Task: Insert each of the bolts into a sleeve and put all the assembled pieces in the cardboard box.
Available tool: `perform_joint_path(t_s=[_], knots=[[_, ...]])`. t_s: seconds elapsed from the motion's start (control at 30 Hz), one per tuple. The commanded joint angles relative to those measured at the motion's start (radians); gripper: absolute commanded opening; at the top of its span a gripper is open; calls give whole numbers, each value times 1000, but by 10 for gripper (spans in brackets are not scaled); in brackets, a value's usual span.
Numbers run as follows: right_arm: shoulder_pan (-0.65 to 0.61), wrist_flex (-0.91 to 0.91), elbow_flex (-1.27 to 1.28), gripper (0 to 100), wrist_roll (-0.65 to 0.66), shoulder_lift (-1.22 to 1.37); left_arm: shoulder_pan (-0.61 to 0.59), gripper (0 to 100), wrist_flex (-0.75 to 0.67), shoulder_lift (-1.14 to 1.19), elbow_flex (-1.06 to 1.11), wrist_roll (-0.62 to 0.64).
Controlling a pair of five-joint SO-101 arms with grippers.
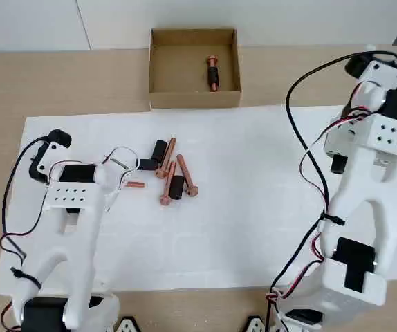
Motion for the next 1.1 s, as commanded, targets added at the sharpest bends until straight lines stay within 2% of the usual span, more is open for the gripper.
perform_joint_path(t_s=[0.0, 0.27, 1.07], knots=[[-10, 1, -3, 5, -9, -51, -5, 215, -8, -5, -39, 11], [-10, 1, -3, 5, -9, -51, -80, 214, -147, -5, 30, 11], [-10, 1, -3, 5, -9, -54, -75, 214, -448, -3, 240, 6]])
